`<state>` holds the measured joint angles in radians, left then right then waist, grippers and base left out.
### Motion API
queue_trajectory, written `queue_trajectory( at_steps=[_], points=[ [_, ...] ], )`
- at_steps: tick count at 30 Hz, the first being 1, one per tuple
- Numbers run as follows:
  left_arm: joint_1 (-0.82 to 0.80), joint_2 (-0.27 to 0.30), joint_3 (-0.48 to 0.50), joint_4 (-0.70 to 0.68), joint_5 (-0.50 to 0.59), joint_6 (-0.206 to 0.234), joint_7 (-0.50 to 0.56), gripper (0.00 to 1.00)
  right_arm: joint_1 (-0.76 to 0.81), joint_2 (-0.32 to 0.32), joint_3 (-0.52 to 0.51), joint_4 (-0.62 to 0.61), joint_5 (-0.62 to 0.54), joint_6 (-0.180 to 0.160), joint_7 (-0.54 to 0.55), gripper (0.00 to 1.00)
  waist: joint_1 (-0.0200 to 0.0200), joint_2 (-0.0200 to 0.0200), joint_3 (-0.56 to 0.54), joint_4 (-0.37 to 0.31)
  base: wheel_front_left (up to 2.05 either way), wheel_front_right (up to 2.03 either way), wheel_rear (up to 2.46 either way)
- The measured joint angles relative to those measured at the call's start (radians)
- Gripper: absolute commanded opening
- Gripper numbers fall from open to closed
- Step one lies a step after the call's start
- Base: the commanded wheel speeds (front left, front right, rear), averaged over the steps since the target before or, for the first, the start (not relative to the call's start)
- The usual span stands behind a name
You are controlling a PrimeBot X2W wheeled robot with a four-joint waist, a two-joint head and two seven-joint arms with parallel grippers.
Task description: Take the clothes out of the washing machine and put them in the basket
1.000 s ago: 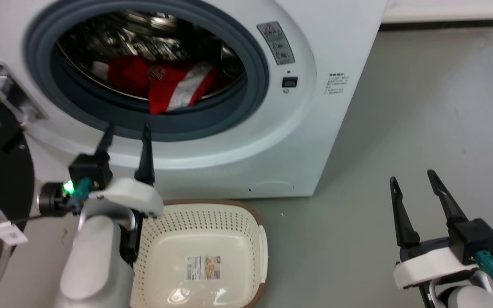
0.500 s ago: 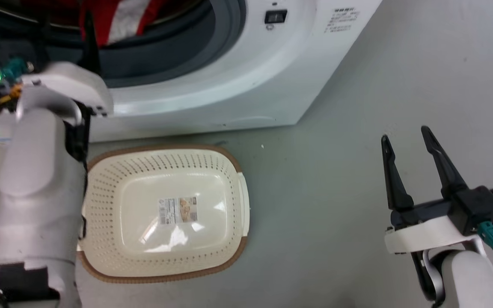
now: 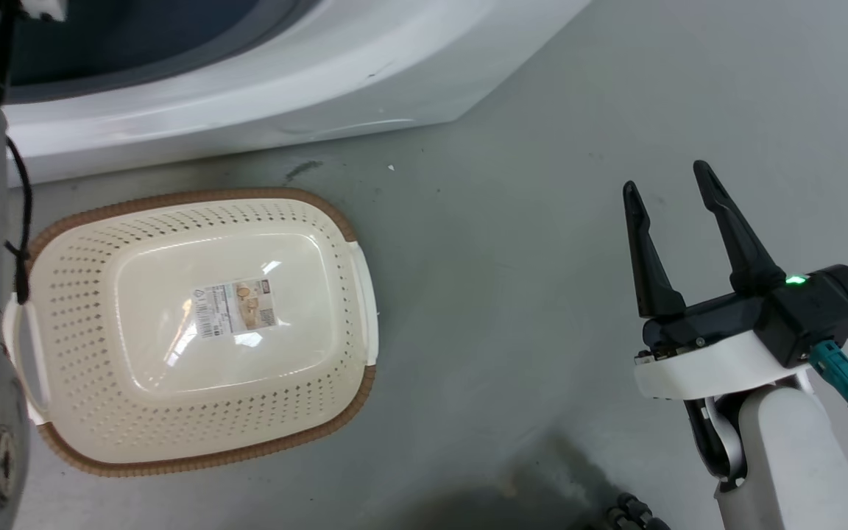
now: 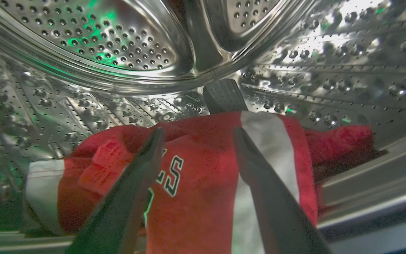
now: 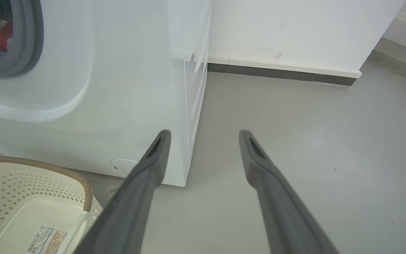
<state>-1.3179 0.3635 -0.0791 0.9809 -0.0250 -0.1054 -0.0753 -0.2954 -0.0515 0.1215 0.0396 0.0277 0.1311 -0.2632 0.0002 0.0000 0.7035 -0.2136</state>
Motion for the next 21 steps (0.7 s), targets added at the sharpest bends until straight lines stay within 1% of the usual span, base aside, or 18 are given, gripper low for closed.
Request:
queue_trajectory(
  at_steps=[1,3,7,11,12,13,14,17,18,21],
  points=[
    [-0.059,0.020,-0.025,0.044,0.020,-0.005,0.053,1.00,-0.013,0.000,0.013,0.001,0.010,0.000,0.000,1.00,0.0000,0.0000,0.024,-0.020,0.00,0.00,0.00],
    [-0.093,0.034,-0.043,0.069,0.028,-0.008,0.090,1.00,-0.015,0.000,0.021,0.002,0.020,0.000,0.000,1.00,0.0000,0.0000,0.037,-0.032,0.00,0.00,0.00],
    [-0.157,0.049,-0.071,0.117,0.043,-0.015,0.174,1.00,-0.029,0.000,0.037,0.002,0.041,0.000,0.000,1.00,0.0000,0.0000,0.059,-0.053,0.00,0.00,0.00],
    [-0.205,0.060,-0.087,0.174,0.046,-0.017,0.293,1.00,-0.032,0.000,0.045,0.003,0.053,0.000,0.000,1.00,0.0000,0.0000,0.074,-0.069,0.00,0.00,0.00],
    [-0.236,0.061,-0.093,0.202,0.039,-0.018,0.371,0.37,-0.035,0.000,0.048,0.004,0.059,0.000,0.000,1.00,0.0000,0.0000,0.078,-0.076,0.00,0.00,0.00],
    [-0.245,0.061,-0.095,0.213,0.038,-0.018,0.398,0.15,-0.035,0.000,0.048,0.005,0.060,0.000,0.000,1.00,0.0000,0.0000,0.078,-0.078,0.00,0.00,0.00],
    [-0.249,0.062,-0.094,0.218,0.035,-0.018,0.416,0.00,-0.036,0.000,0.048,0.006,0.062,0.000,0.000,1.00,-0.0001,0.0000,0.078,-0.079,0.00,0.00,0.00],
    [-0.253,0.065,-0.097,0.222,0.030,-0.017,0.435,0.00,-0.039,0.000,0.049,0.009,0.067,0.000,0.000,1.00,-0.0001,0.0000,0.078,-0.083,0.00,0.00,0.00],
    [-0.254,0.066,-0.097,0.221,0.029,-0.010,0.432,0.00,-0.040,0.000,0.049,0.009,0.069,0.000,0.000,1.00,-0.0001,0.0000,0.077,-0.083,0.00,0.00,0.00],
    [-0.253,0.069,-0.096,0.198,0.021,0.008,0.378,0.00,-0.044,0.000,0.046,0.013,0.070,0.000,0.000,1.00,-0.0001,0.0000,0.073,-0.083,0.00,0.00,0.00]
  ],
)
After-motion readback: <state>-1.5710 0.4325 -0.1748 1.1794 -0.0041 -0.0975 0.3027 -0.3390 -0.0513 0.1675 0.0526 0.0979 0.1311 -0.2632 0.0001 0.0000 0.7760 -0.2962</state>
